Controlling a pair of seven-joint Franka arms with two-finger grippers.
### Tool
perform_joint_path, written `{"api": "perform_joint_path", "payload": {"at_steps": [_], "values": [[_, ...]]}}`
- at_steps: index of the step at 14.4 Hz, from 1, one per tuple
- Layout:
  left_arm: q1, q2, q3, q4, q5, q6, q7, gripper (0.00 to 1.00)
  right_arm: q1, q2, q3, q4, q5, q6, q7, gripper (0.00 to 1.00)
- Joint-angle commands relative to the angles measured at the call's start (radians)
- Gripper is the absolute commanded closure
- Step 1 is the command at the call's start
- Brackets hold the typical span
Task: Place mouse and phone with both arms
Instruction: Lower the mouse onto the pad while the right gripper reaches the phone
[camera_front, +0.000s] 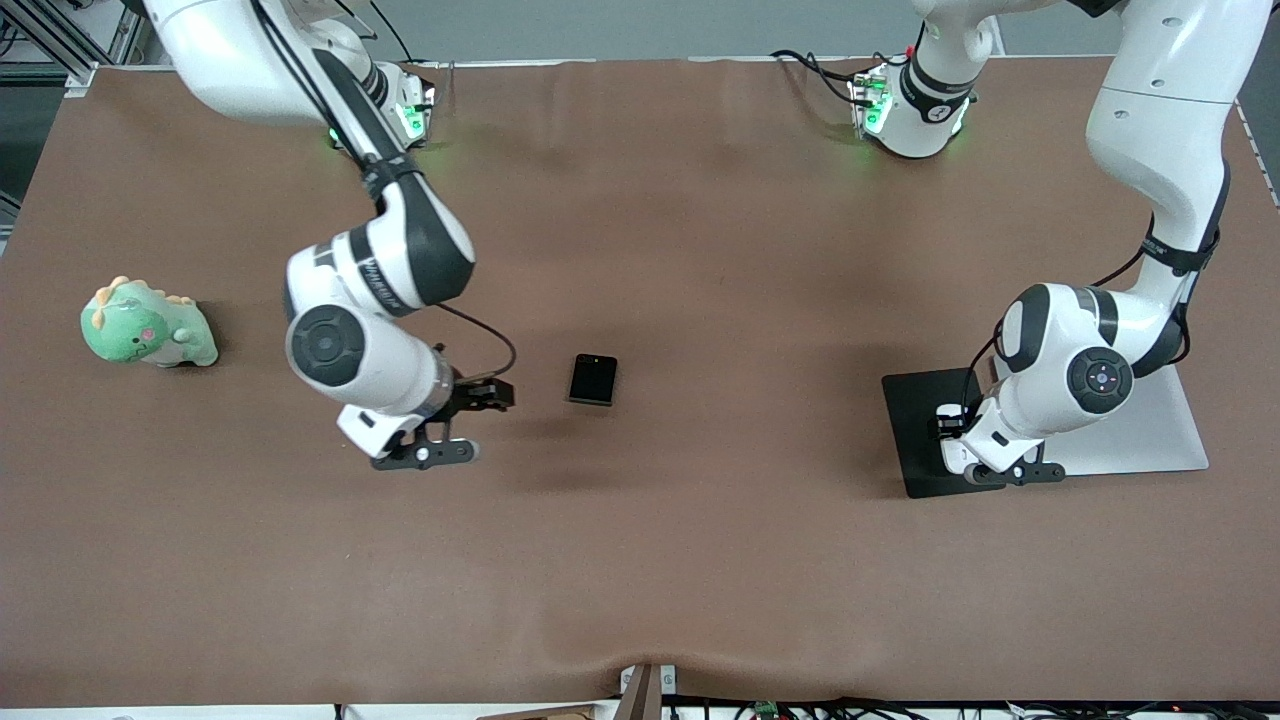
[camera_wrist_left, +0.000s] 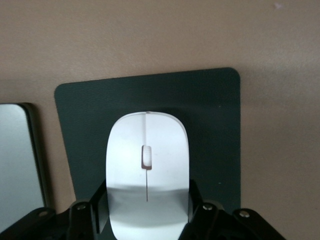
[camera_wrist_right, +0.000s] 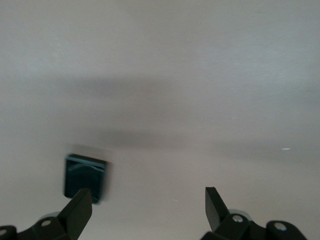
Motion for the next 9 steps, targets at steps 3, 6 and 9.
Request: {"api": "perform_joint_path", "payload": {"at_steps": [3,6,9], "values": [[0.002,0.031,-0.003,-0.009,0.019,0.052,0.028,0.53,0.088,0.109,-0.008,0.019,-0.021,0.097,0.123,0.00],[0.001,0.036,-0.003,-0.012,0.019,0.055,0.028,0.35,0.100,0.132,-0.006,0.019,-0.014,0.099,0.128,0.00],[-0.001,0.038,-0.004,-0.012,0.019,0.074,0.028,0.00,0.148,0.170,-0.005,0.019,-0.009,0.102,0.135,0.00]]}}
